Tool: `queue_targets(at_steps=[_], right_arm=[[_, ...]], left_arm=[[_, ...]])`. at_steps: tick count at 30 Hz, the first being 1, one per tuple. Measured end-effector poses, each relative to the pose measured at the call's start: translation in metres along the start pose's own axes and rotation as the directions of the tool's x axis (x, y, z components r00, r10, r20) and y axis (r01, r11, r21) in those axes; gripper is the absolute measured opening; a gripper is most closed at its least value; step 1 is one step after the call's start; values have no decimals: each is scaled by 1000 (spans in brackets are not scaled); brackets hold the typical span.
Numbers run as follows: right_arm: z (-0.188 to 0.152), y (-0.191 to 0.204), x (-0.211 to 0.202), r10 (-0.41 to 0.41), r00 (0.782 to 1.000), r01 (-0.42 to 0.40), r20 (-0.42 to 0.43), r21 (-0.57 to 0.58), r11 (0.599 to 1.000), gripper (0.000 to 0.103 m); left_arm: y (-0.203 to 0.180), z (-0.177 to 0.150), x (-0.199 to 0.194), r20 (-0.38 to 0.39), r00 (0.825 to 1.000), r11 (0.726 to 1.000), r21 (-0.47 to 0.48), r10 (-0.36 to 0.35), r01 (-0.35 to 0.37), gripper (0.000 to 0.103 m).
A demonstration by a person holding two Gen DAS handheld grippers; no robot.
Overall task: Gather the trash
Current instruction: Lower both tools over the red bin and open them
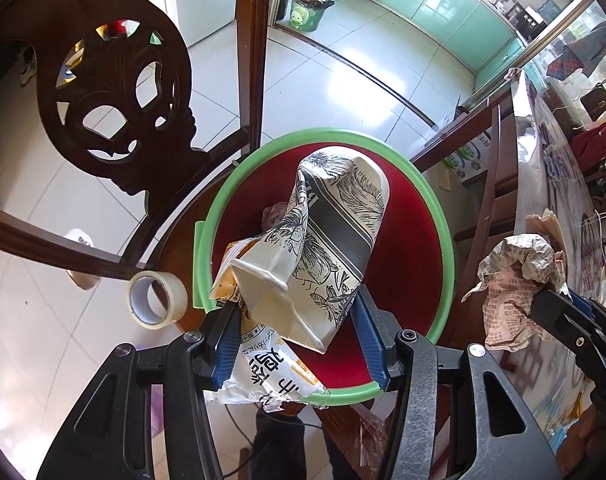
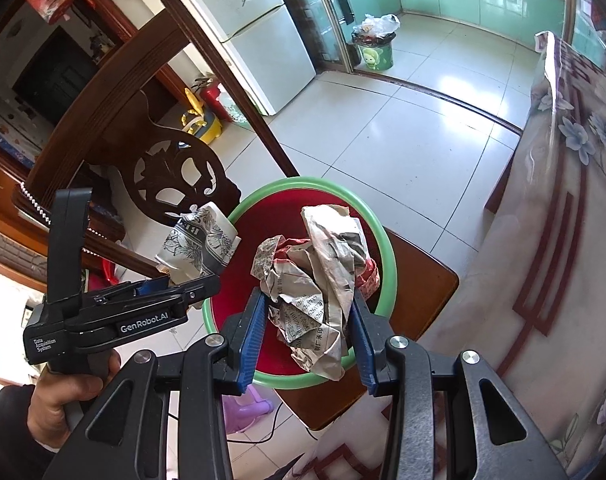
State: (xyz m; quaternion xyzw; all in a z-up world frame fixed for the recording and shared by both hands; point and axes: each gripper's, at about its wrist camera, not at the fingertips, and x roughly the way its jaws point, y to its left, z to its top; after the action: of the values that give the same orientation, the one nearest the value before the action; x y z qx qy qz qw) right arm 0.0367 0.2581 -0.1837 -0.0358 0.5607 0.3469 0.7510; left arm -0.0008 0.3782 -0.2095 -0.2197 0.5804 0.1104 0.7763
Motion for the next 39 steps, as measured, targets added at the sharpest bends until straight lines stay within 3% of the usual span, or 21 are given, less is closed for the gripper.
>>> queue_targets(at_steps=[6, 21, 39], right_arm=[[-1, 12, -4, -4, 1000, 4, -7, -66, 998, 38], [2, 36, 34, -71, 994, 57, -82, -167, 984, 38], [0, 25, 33, -55, 997, 47, -57, -128, 991, 38]], left_arm=[[4, -2, 2, -1, 1000, 1000, 16, 19, -19, 52], [26, -16, 20, -15, 1000, 998, -61, 3, -4, 52], [14, -6, 28, -44, 998, 999, -8, 41, -42, 52]])
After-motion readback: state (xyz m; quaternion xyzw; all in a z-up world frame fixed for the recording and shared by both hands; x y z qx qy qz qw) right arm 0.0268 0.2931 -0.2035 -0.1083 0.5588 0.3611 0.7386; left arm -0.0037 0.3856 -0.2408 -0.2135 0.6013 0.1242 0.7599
